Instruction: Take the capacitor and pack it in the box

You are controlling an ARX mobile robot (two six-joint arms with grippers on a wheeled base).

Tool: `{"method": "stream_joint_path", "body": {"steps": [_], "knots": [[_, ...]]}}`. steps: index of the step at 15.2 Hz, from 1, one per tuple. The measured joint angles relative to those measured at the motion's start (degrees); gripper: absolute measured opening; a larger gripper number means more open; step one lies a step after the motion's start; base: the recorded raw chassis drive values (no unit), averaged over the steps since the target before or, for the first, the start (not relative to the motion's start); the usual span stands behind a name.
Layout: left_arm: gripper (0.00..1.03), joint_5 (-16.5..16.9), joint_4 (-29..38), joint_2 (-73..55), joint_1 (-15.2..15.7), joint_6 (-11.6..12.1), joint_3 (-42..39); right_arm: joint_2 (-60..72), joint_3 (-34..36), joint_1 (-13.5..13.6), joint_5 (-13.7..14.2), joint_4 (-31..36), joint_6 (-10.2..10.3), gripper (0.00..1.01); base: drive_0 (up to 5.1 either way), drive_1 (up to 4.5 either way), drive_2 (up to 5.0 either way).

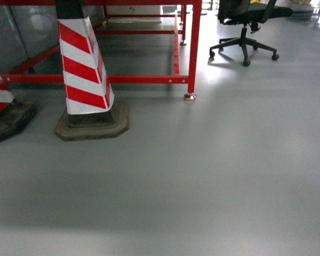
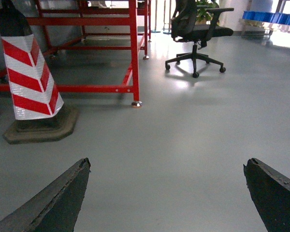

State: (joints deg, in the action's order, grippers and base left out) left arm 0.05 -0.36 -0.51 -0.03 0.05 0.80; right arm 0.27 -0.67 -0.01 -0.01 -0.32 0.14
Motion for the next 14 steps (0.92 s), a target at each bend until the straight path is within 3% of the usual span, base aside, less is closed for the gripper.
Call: {"method": "stream_joint_path", "body": {"steps": [14], "knots": [[0.43,-0.1,0.0,0.0,0.0,0.0,0.0,0.0,0.0,0.0,0.0,0.1,0.0,0.98,-5.0,2.46,2.5]]}}
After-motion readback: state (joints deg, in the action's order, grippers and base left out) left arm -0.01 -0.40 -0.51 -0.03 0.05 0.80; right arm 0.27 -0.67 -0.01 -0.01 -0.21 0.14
